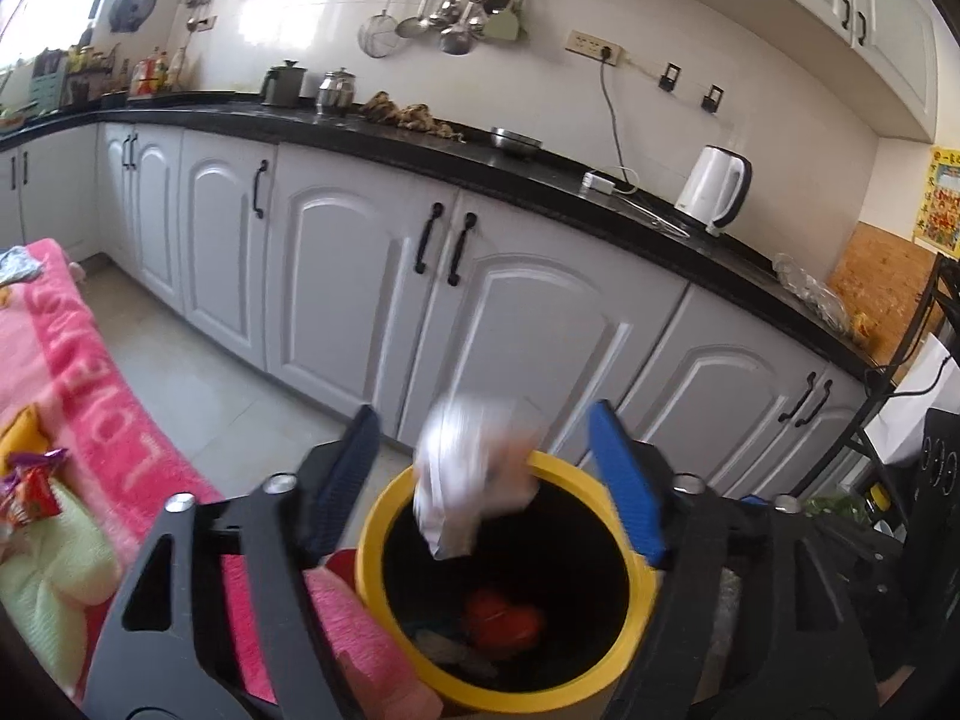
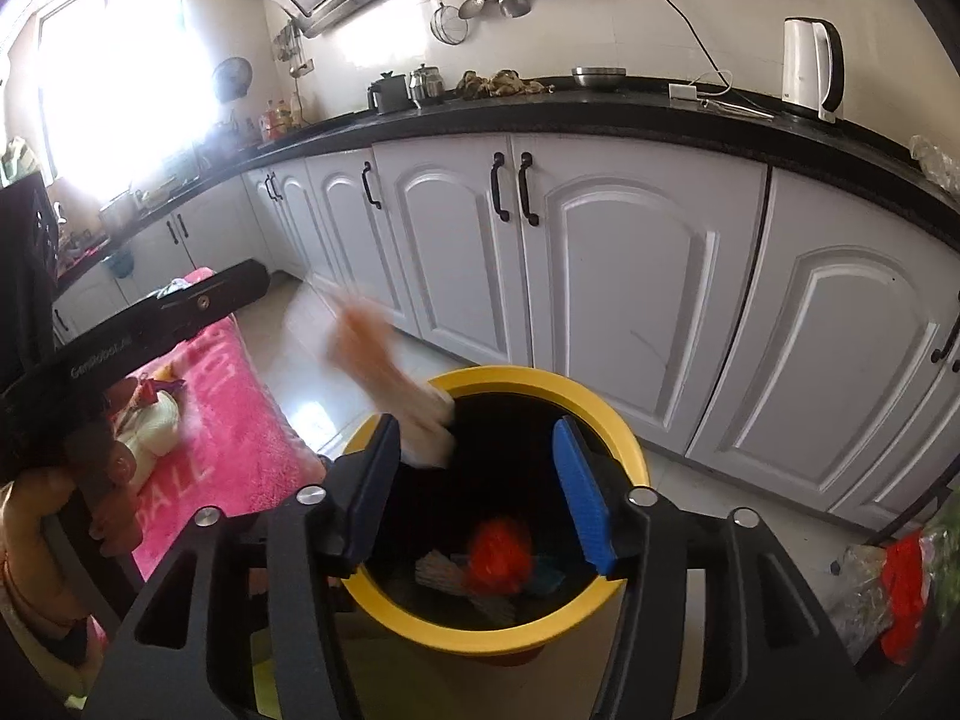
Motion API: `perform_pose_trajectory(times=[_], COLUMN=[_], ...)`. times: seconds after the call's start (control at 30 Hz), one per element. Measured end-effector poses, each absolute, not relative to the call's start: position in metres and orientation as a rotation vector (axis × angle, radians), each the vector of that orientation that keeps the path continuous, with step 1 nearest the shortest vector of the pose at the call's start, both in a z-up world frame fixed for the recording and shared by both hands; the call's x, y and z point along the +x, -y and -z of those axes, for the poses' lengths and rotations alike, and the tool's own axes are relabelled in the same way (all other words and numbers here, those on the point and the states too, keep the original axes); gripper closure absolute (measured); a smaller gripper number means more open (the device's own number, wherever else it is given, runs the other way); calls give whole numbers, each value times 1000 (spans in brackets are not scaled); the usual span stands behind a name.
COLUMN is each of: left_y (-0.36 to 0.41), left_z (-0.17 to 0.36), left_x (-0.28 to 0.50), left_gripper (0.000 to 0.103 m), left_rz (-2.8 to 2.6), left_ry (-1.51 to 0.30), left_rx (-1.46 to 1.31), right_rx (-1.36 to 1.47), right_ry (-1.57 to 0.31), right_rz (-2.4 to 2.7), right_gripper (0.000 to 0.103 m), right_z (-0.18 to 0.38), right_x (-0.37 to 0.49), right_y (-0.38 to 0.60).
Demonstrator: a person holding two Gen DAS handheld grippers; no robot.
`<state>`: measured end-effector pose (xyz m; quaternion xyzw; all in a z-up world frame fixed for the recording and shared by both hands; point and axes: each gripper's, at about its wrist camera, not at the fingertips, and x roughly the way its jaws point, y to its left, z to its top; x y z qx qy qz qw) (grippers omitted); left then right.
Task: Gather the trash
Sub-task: 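Open both tools to drop the bags into the yellow bin, then move both tools back over the remaining snack wrappers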
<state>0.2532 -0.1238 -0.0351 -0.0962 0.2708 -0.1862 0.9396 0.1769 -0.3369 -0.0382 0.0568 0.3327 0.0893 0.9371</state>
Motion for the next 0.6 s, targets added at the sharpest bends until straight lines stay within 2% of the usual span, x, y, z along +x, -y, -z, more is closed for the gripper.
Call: perform_pose_trajectory(times=[0.17, 0.23, 0.4, 0.53, 0.6], left_y=[100, 88, 58, 31, 19], left_z=[28, 22, 12, 4, 1], left_x=[242, 234, 222, 207, 201], left_gripper=[30, 21, 13, 11, 11], left_rz=[337, 311, 244, 192, 172], left_ry=[-538, -523, -507, -491, -485], left_rx=[-203, -201, -219, -238, -245], right_rx=[97, 86, 64, 36, 28], right_ry=[-642, -621, -591, -564, -550], right_rz=[-212, -224, -263, -289, -299], right_gripper=[42, 39, 35, 31, 26], right_z=[26, 20, 8, 0, -4], right_x=[170, 167, 159, 152, 149], right_y=[323, 316, 296, 279, 271])
